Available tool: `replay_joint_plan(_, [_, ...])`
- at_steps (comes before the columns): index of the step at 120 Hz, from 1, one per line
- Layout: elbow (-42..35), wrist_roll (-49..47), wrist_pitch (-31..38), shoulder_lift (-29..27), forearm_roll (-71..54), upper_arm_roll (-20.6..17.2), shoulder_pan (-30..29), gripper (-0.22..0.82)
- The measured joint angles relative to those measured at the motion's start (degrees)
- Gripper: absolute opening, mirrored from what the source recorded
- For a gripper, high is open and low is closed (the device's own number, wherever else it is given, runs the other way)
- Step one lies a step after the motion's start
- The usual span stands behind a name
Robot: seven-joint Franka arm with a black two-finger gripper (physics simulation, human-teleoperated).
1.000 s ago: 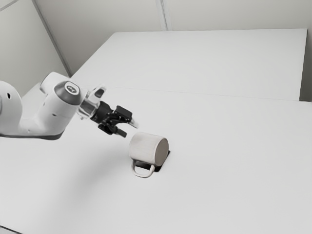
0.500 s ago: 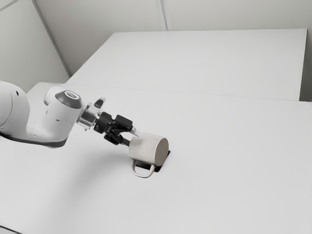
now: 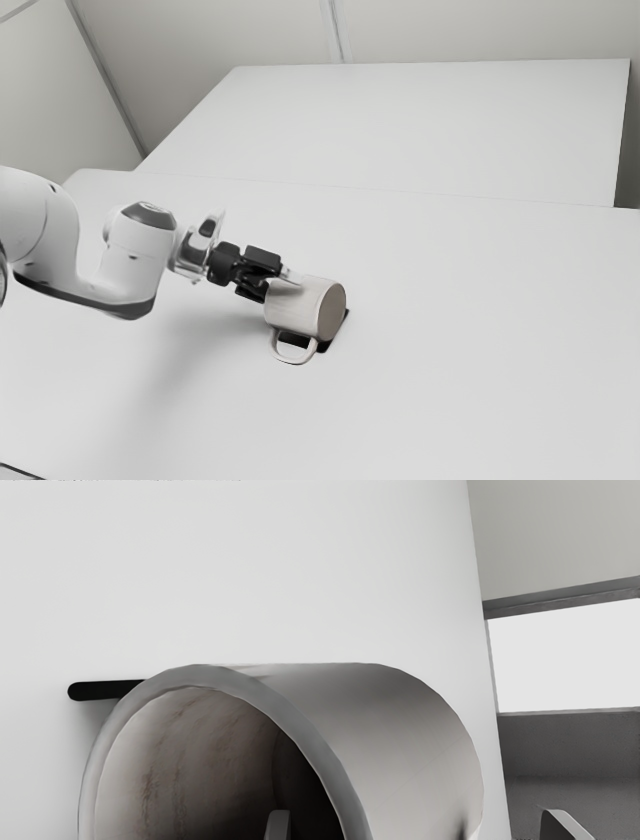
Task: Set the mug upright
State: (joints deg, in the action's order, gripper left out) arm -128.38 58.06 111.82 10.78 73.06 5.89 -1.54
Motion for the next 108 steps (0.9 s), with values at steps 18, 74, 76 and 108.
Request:
replay_joint_plan(18, [-0.11,3.08,-1.02,0.34,1.90,-0.08,0.25,0.28])
replay_joint_plan(74, [0.07,8.75,-2.06,-3.12,3.07,-0.36,1.06,-0.12])
replay_joint_plan(76, [0.09,8.87,-2.05,-3.31,3.07,-0.36,1.10,-0.12])
replay_joint_plan(108, [3.90,8.75,-1.84,-6.18,-1.41,-0.21,1.37,-0.13])
